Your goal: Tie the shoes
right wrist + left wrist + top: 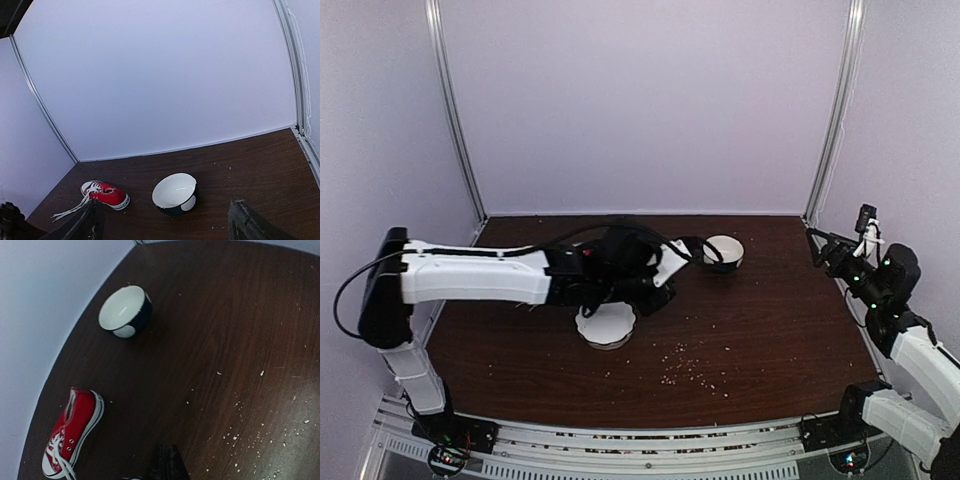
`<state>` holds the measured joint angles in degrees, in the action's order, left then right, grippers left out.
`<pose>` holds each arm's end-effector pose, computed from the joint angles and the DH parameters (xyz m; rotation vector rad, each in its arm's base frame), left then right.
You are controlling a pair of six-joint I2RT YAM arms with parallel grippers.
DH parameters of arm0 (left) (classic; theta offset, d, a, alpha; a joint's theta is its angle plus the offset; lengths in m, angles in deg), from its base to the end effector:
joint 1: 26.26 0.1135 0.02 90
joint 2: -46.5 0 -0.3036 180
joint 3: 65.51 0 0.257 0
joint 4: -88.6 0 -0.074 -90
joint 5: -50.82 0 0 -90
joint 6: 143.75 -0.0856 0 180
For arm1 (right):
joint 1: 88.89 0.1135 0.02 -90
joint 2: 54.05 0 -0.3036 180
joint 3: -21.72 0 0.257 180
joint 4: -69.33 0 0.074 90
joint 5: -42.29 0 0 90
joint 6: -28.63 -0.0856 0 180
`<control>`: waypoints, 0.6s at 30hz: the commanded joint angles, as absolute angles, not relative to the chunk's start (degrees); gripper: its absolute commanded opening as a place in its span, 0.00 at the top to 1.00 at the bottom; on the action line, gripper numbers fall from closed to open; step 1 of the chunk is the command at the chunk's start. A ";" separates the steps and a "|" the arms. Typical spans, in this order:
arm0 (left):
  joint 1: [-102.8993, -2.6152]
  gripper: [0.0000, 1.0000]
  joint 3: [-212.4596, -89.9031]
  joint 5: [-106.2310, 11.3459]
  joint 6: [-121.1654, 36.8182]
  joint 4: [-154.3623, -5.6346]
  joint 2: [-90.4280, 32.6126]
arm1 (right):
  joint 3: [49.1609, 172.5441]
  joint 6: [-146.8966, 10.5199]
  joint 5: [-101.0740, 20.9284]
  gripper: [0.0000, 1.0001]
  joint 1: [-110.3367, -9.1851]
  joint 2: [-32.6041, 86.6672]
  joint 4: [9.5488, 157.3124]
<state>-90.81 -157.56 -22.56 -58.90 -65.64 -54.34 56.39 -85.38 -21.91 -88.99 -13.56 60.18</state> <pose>0.2196 -0.4045 0.2839 1.0946 1.8612 -0.2875 0.1957 0.0369 0.2933 -0.0432 1.5559 0.6710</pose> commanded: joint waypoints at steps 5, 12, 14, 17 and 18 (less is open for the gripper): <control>-94.08 1.00 -181.41 -14.68 -64.30 -39.51 -78.11 | 54.59 -85.47 -20.79 0.15 -88.08 -20.03 67.87; -94.07 1.00 -193.22 -10.80 -63.54 -30.46 -89.00 | 53.46 -85.26 -21.17 0.15 -88.01 -22.79 69.58; -94.10 1.00 -192.63 -8.78 -63.12 -30.00 -89.33 | 53.51 -84.89 -21.30 0.15 -88.01 -23.44 70.21; -93.87 1.00 -192.42 -5.75 -63.06 -28.06 -90.14 | 53.77 -84.50 -21.61 0.15 -88.01 -24.02 71.12; -93.71 1.00 -192.36 -5.47 -62.90 -27.36 -90.52 | 53.94 -84.49 -21.57 0.15 -88.01 -24.13 71.33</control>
<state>-94.18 -191.21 -10.21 -63.12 -31.90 -88.96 53.76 -85.16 -21.56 -88.46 -23.05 70.10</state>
